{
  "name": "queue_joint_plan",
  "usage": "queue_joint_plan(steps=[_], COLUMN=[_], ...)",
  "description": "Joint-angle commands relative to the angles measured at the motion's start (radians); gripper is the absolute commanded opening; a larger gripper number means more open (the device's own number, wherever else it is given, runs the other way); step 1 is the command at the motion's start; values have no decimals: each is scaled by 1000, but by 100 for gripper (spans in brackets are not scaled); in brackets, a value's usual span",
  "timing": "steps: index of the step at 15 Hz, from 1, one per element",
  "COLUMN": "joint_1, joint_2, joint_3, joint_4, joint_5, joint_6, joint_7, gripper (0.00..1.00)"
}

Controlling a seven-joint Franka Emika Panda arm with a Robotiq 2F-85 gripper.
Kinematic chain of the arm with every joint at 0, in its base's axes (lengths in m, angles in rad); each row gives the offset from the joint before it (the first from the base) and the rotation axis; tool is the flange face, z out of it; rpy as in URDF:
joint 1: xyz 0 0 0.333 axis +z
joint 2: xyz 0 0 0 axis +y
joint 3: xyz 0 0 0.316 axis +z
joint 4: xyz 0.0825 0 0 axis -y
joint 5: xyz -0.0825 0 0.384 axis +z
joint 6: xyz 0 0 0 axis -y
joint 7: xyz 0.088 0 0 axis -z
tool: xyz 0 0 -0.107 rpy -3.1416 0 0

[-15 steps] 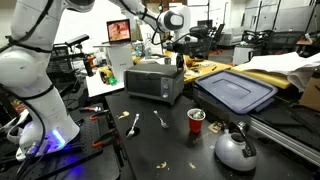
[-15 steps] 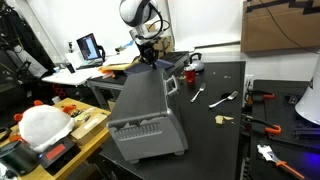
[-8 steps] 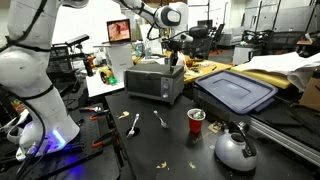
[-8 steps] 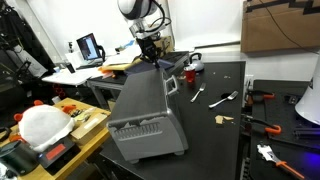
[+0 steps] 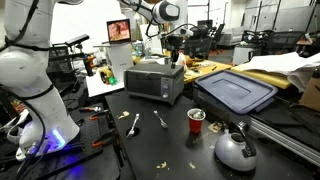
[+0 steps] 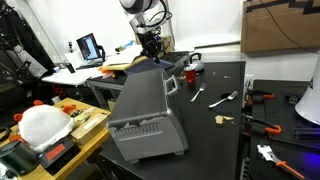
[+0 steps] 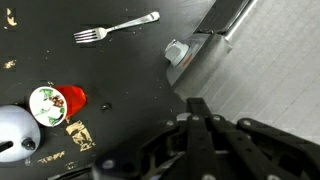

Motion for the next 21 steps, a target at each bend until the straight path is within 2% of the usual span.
queue_joint_plan(steps=[1, 8, 11, 16, 21], joint_1=[-2, 5, 8, -27, -63], joint_2=[-36, 88, 116, 80, 78], joint_3=[-1, -5, -19, 14, 42], joint_4=[-39, -19, -26, -49, -15], joint_5=[-27, -50, -72, 9, 102], joint_6=[62, 292, 349, 256, 118], joint_7=[-5, -23, -14, -72, -168], gripper=[0, 0, 0, 0, 0])
